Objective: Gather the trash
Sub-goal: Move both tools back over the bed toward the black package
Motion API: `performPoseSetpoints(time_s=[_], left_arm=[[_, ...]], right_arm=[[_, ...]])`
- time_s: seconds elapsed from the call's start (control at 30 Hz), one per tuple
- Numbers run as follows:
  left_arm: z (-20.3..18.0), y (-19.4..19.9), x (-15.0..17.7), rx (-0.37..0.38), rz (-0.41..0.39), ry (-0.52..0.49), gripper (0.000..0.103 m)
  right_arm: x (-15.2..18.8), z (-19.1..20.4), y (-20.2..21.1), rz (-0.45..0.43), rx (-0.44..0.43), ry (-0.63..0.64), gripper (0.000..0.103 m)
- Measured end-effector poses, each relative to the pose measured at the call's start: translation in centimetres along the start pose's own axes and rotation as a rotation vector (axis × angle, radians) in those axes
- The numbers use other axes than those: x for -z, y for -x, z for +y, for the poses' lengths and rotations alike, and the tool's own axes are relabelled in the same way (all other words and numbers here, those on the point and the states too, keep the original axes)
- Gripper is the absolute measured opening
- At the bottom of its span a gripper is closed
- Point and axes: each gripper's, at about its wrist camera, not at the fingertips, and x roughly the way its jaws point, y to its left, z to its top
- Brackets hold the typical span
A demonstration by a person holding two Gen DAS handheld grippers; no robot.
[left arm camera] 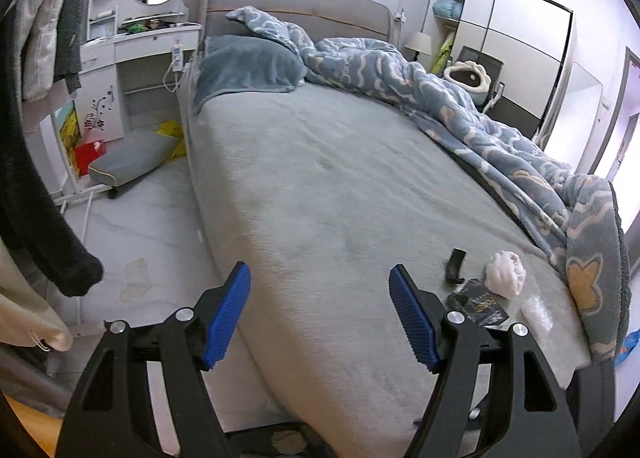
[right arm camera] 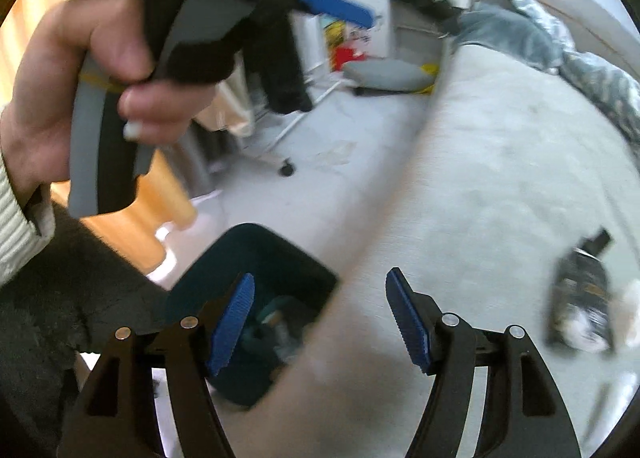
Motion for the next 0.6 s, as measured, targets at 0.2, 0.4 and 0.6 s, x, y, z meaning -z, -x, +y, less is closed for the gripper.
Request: performPoseSetpoints(time_s=[0.2,0.4,0.6], left_arm=[[-2.9,-1.3,0.1,0.031,0.018,-0.025,0.075],[-5.2,-2.8,0.7,0.046,0.048,-0.037,0.075],[-7.5,-4.1,1.2,0.072,0.08,-0.051,0.078]], right_arm=[[1.4,-3.0,1.8,-0.024,0.074,-0.056,0.069],[2.6,-4.7,3.4,-0.041,0.131,-0.071,0.069],[3.9,-6.4,5.3,-0.067,0.22,-0.072,0.069]])
